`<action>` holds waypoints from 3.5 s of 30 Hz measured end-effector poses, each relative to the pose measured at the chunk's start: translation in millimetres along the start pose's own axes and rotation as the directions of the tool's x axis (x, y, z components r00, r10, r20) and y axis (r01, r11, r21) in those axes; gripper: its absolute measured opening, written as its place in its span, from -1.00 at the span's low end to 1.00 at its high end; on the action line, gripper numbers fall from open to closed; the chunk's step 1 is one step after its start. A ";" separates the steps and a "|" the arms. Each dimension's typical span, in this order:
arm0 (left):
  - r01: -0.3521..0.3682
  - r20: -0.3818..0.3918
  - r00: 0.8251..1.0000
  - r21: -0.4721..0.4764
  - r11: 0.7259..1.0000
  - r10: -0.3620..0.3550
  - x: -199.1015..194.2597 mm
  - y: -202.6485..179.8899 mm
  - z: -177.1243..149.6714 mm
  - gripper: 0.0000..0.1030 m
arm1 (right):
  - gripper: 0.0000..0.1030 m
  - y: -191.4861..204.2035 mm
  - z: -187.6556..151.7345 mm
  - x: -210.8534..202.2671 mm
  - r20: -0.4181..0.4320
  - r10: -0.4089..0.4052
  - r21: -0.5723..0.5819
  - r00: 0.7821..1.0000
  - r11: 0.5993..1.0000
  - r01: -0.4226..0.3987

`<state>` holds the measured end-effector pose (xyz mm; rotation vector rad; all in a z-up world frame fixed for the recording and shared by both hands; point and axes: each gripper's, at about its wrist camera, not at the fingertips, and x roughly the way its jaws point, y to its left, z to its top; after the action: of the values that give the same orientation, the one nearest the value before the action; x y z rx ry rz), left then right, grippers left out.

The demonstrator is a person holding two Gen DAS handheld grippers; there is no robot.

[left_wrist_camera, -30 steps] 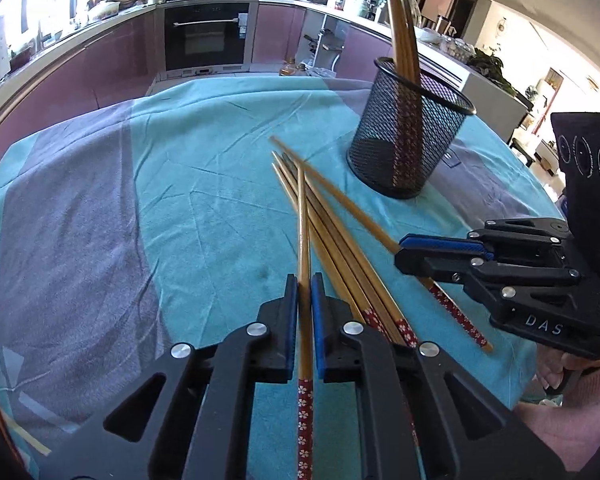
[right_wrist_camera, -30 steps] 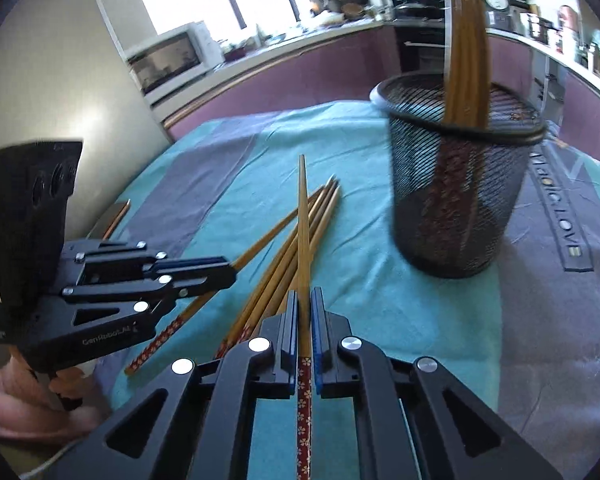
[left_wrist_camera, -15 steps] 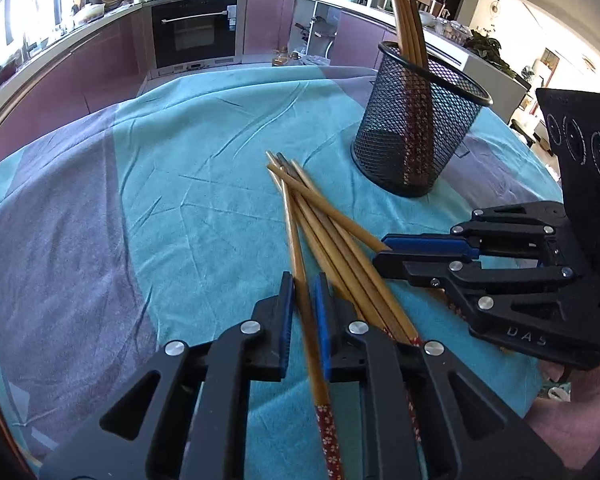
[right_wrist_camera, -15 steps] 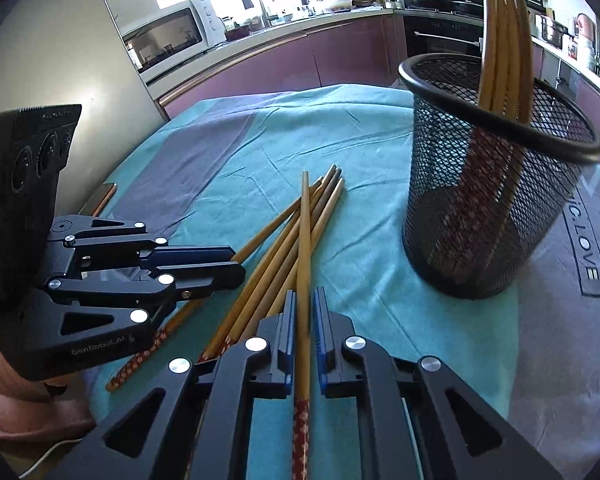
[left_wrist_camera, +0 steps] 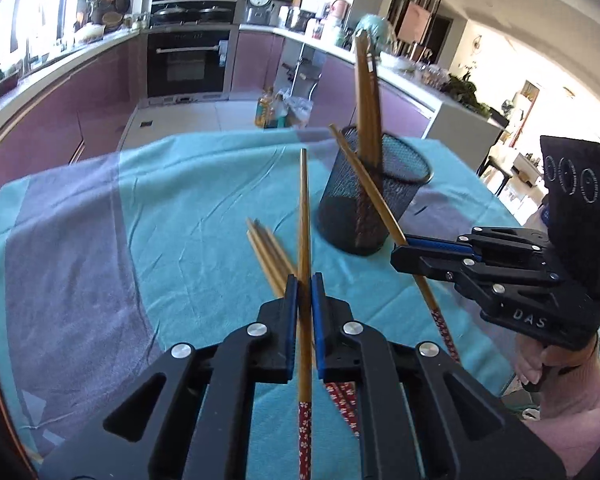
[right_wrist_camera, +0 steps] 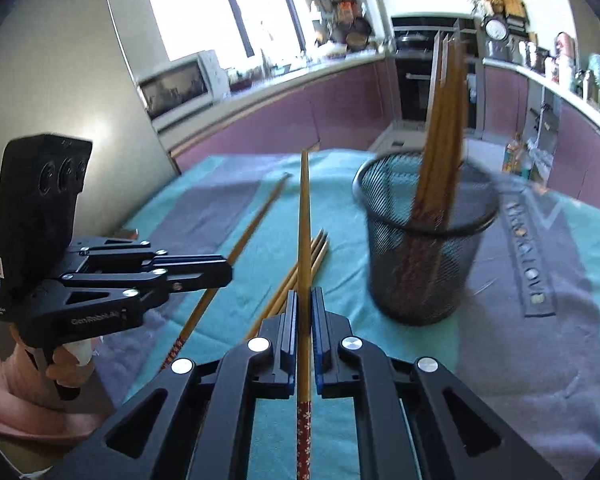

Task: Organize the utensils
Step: 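Lift the chopstick upright with the right tool toward the mesh cup while the left tool carries its own, then lower the chopstick into the mesh cup and open the right tool while the left tool releases its own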

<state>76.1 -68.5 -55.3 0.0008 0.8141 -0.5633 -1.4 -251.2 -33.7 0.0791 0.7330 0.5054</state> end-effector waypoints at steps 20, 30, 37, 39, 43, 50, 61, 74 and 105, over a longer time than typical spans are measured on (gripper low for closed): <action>0.132 0.217 0.967 0.020 0.991 -0.133 -70.1 -13.4 55.1 -0.85 | -0.88 -30.5 37.5 -46.8 0.221 -0.043 0.074 0.974 0.997 0.028; 0.155 0.313 0.936 0.050 0.987 -0.163 -87.3 -27.4 98.2 -0.85 | -0.88 -37.8 70.6 -55.7 0.316 -0.073 0.082 0.946 0.995 0.050; 0.148 0.351 0.922 0.061 0.987 -0.160 -90.0 -37.2 117.7 -0.85 | -0.88 -41.8 88.1 -58.4 0.357 -0.094 0.080 0.930 0.994 0.070; 0.147 0.355 0.921 0.065 0.987 -0.161 -89.9 -40.5 120.1 -0.85 | -0.88 -42.3 91.1 -58.7 0.365 -0.097 0.082 0.926 0.994 0.072; 0.133 0.344 0.927 0.075 0.988 -0.151 -87.0 -44.6 121.0 -0.86 | -0.88 -45.3 98.8 -59.2 0.385 -0.108 0.083 0.917 0.993 0.082; 0.093 0.305 0.945 0.095 0.991 -0.117 -73.7 -53.6 124.3 -0.85 | -0.88 -52.0 107.7 -45.9 0.392 -0.144 0.102 0.909 0.988 0.112; 0.052 0.242 0.967 0.126 0.991 -0.081 -55.0 -61.8 120.5 -0.85 | -0.88 -61.4 100.0 -18.1 0.343 -0.179 0.131 0.922 0.981 0.142; 0.062 0.139 0.986 0.180 0.982 -0.088 -29.2 -61.9 121.3 -0.85 | -0.88 -63.5 79.0 -2.8 0.230 -0.161 0.128 0.960 0.983 0.134; 0.030 0.066 0.997 0.107 0.994 -0.037 17.8 -47.1 132.5 -0.74 | -0.73 -69.0 71.2 1.3 0.144 -0.153 0.158 0.978 0.979 0.130</action>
<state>154.5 -145.2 34.4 0.0645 0.7183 -0.6346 74.8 -303.8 1.9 0.2013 0.6171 0.3038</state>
